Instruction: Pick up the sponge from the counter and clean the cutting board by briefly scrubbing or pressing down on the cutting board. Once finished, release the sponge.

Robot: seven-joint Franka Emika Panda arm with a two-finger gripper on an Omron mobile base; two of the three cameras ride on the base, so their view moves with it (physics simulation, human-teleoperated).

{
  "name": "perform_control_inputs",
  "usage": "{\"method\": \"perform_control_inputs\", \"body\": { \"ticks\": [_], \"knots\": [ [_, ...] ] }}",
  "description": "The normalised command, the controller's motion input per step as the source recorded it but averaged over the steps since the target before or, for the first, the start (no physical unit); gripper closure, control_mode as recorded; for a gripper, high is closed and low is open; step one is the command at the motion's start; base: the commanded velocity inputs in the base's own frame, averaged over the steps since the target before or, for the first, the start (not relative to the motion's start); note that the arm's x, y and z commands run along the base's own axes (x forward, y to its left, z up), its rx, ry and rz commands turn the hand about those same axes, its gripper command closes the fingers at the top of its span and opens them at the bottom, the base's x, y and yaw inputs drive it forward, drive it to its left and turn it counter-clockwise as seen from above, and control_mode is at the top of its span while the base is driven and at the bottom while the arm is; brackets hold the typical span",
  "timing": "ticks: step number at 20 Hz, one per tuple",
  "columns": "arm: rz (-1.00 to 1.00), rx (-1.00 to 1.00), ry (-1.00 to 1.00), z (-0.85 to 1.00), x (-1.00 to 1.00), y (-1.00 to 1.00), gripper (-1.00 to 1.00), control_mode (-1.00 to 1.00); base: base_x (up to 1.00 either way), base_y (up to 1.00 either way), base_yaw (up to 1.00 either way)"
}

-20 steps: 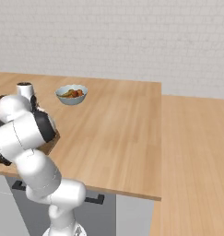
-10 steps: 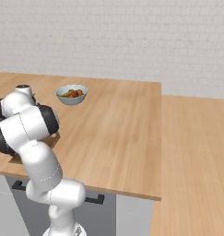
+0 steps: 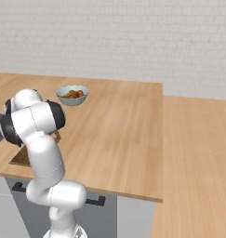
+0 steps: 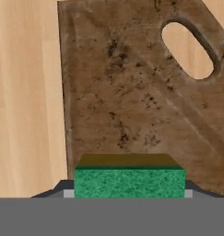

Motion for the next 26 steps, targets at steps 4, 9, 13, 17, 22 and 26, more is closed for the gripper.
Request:
{"method": "perform_control_inputs", "body": {
  "ticks": [4, 9, 13, 17, 22, 26],
  "knots": [
    [0.00, -0.03, 0.02, -0.28, 0.09, 0.28, 1.00, -1.00, 0.00, 0.00, 0.00],
    [0.00, -0.12, 0.00, 0.00, 0.34, 0.25, 1.00, -1.00, 0.00, 0.00, 0.00],
    [0.00, -0.10, 0.00, -0.06, 0.17, 0.02, 1.00, -1.00, 0.00, 0.00, 0.00],
    [0.01, -0.04, 0.04, -0.18, 0.29, 0.00, 1.00, -1.00, 0.00, 0.00, 0.00],
    [0.05, 0.00, 0.03, -0.28, 0.10, 0.00, 1.00, -1.00, 0.00, 0.00, 0.00],
    [0.12, 0.00, 0.06, -0.39, 0.03, 0.00, 1.00, -1.00, 0.00, 0.00, 0.00]
  ]
}}
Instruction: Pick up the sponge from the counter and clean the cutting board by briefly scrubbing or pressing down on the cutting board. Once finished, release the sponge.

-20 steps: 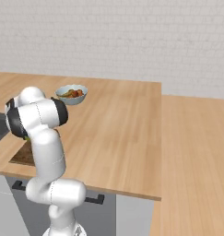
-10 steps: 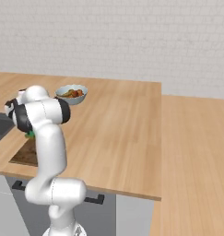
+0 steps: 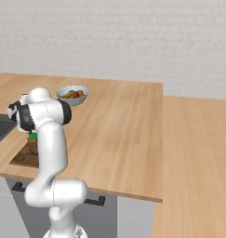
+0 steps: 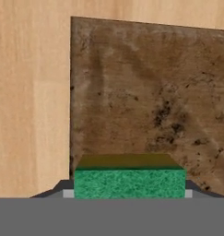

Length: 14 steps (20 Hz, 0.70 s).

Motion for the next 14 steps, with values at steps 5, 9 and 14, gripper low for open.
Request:
{"method": "perform_control_inputs", "body": {
  "ticks": [5, 9, 14],
  "knots": [
    [0.03, 0.02, 0.03, -0.33, 0.02, -0.04, 1.00, -1.00, 0.00, 0.00, 0.00],
    [0.00, 0.03, 0.00, -0.25, 0.00, -0.24, 1.00, -1.00, 0.00, 0.00, 0.00],
    [0.00, 0.04, -0.01, -0.09, -0.08, -0.45, 1.00, -1.00, 0.00, 0.00, 0.00]
  ]
}}
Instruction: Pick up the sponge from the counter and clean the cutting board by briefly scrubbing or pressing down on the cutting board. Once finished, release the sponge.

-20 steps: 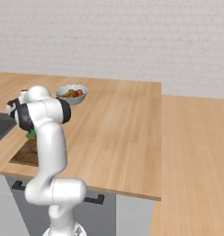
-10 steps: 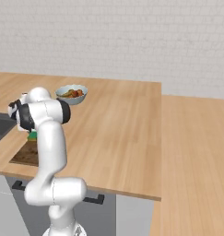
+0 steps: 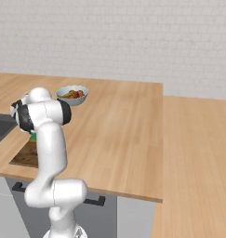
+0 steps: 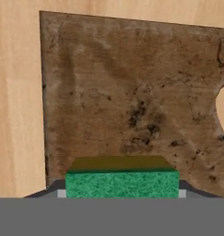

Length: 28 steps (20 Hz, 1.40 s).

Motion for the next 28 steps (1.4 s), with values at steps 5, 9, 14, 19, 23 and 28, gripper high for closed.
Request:
{"method": "perform_control_inputs", "body": {
  "ticks": [5, 9, 14, 19, 23, 28],
  "knots": [
    [0.00, 0.05, 0.00, -0.15, -0.05, -0.70, 1.00, -1.00, 0.00, 0.00, 0.00],
    [0.01, 0.00, 0.00, -0.20, -0.05, -0.77, 1.00, -1.00, 0.00, 0.00, 0.00],
    [0.03, 0.00, 0.00, -0.24, -0.08, -0.77, 1.00, -1.00, 0.00, 0.00, 0.00],
    [0.02, 0.00, 0.00, -0.19, -0.10, -0.62, 1.00, -1.00, 0.00, 0.00, 0.00],
    [0.00, 0.00, 0.00, -0.17, -0.11, -0.42, 1.00, -1.00, 0.00, 0.00, 0.00],
    [0.03, 0.00, -0.01, -0.01, -0.48, -0.02, 1.00, -1.00, 0.00, 0.00, 0.00]
  ]
}}
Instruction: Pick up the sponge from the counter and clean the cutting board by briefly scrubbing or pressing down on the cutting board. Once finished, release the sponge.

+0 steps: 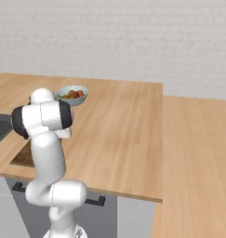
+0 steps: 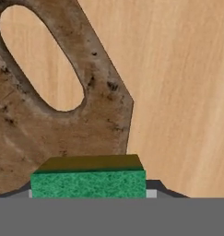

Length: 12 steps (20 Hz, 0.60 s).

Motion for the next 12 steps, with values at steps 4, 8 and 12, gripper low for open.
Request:
{"method": "perform_control_inputs", "body": {
  "ticks": [4, 8, 12],
  "knots": [
    [0.02, 0.00, -0.01, 0.00, -0.56, 0.11, 1.00, -1.00, 0.00, 0.00, 0.00],
    [0.00, 0.06, 0.00, -0.05, -0.30, 0.08, 1.00, -1.00, 0.00, 0.00, 0.00],
    [0.00, 0.09, 0.00, -0.06, -0.05, 0.07, 1.00, -1.00, 0.00, 0.00, 0.00]
  ]
}}
